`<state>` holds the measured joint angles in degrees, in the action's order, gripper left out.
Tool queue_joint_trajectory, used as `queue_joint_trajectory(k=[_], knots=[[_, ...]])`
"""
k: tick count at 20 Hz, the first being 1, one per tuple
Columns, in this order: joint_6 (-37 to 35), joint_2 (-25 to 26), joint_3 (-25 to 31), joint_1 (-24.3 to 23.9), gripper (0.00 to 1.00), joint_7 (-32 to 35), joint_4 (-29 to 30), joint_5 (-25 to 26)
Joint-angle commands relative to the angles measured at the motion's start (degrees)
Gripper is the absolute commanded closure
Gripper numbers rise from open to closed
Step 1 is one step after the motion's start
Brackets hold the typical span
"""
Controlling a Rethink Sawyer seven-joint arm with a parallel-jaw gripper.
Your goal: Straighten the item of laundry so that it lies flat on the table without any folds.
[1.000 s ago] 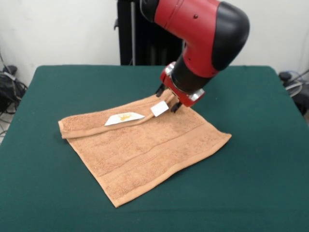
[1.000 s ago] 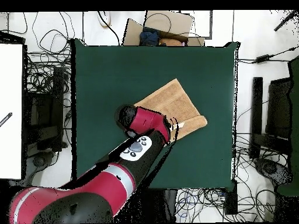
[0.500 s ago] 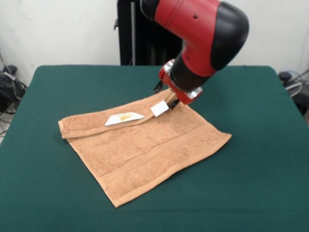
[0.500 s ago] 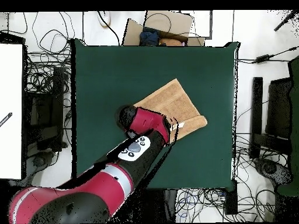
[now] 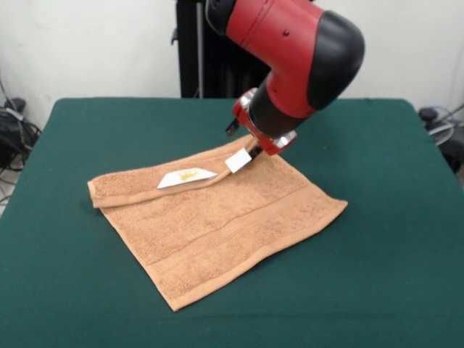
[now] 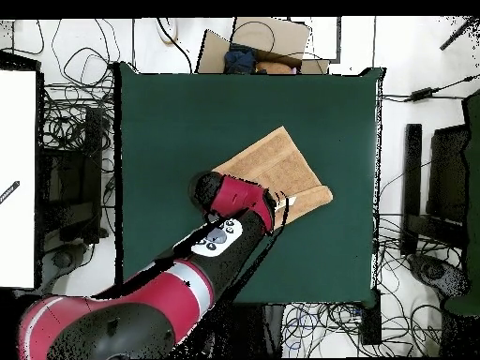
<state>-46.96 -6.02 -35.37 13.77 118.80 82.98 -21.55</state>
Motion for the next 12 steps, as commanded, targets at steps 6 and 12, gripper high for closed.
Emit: queue_joint_trajectory(k=[6,12], knots=[[-1.84,1.63,3.68,0.9,0.0,15.39,-1.96,-1.26],[-1.56,1.67,3.38,0.94,1.0,14.78,-2.26,-0.99]])
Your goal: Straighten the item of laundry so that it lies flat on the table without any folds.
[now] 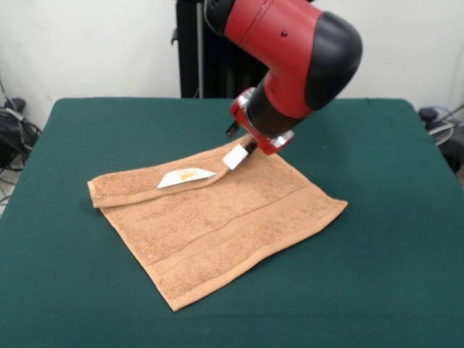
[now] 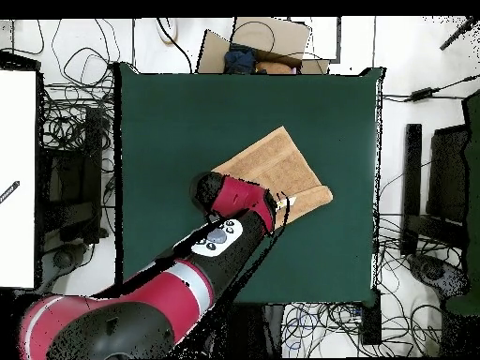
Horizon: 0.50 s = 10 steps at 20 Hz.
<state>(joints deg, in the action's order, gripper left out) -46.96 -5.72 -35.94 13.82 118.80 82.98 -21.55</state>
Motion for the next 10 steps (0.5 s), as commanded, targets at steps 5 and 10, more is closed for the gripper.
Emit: queue_joint_trajectory(k=[5,10], knots=[[-2.0,1.28,4.07,0.66,1.0,14.56,-2.26,-1.18],[-1.89,1.0,4.6,0.36,1.0,14.24,-1.95,-1.42]])
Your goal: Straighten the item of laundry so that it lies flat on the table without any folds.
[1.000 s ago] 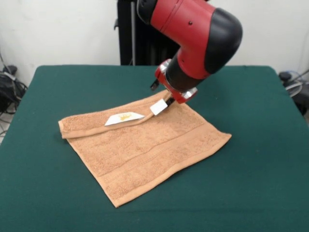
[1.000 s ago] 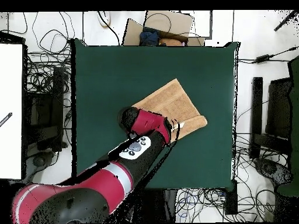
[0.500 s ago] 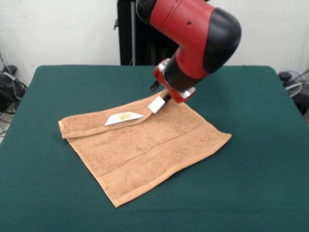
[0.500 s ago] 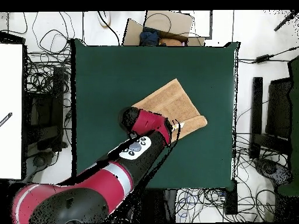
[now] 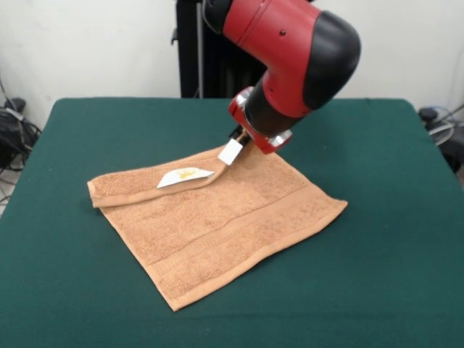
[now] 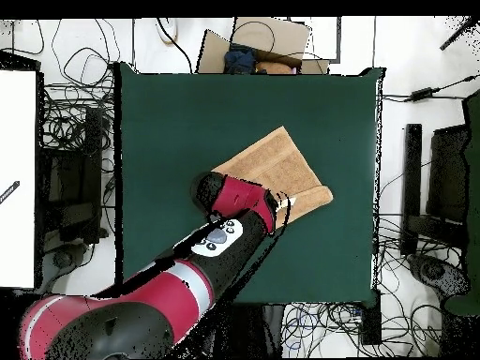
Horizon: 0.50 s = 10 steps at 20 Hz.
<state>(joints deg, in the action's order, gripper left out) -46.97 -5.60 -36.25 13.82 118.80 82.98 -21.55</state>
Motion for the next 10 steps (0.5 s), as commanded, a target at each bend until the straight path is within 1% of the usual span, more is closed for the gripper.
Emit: queue_joint_trajectory(k=[1,3,8,10], knots=[[-1.74,0.8,5.07,0.28,1.0,14.07,-1.85,-1.46],[1.33,0.76,6.01,-0.02,1.0,13.77,-1.08,-2.04],[14.79,-2.77,13.57,-3.24,1.0,9.77,5.71,-5.48],[17.56,-3.59,15.31,-4.1,1.0,9.02,7.82,-5.82]])
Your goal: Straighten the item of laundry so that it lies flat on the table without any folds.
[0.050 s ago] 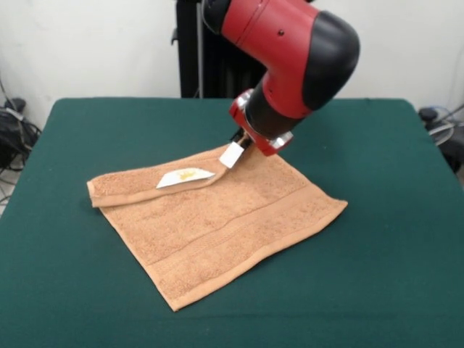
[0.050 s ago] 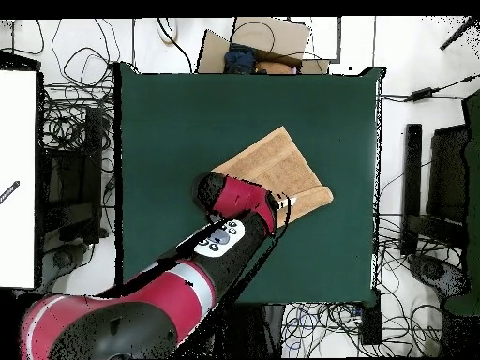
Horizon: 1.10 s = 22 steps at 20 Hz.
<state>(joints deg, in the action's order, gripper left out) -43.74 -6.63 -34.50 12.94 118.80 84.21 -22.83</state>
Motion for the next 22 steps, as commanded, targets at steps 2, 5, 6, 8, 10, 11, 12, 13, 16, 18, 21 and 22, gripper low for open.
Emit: queue_joint_trajectory(k=[2,5,6,8,10,11,12,13,16,18,21,22], knots=[[15.47,-3.69,14.75,-3.95,1.0,8.44,8.56,-4.5],[13.82,-6.06,14.7,-4.14,1.0,8.45,10.85,-3.48],[13.65,-6.57,14.57,-4.19,1.0,8.46,11.59,-3.22],[14.34,-7.29,15.07,-4.88,1.0,8.44,13.12,-2.85],[17.31,-7.72,17.13,-6.59,1.0,7.91,15.87,-3.09],[18.6,-8.08,18.12,-7.32,1.0,7.9,17.55,-3.22],[19.55,-8.51,18.54,-7.64,1.0,8.17,18.99,-3.13],[20.51,-8.95,18.96,-7.95,1.0,8.43,20.43,-3.05],[23.25,-10.43,20.56,-9.4,1.0,8.82,24.54,-2.55],[27.54,-11.09,23.23,-12.24,1.0,8.01,27.7,-1.79],[33.56,-11.82,25.63,-15.94,1.0,7.34,31.64,0.81],[34.38,-12.5,25.7,-16.65,1.0,7.09,32.78,1.71]])
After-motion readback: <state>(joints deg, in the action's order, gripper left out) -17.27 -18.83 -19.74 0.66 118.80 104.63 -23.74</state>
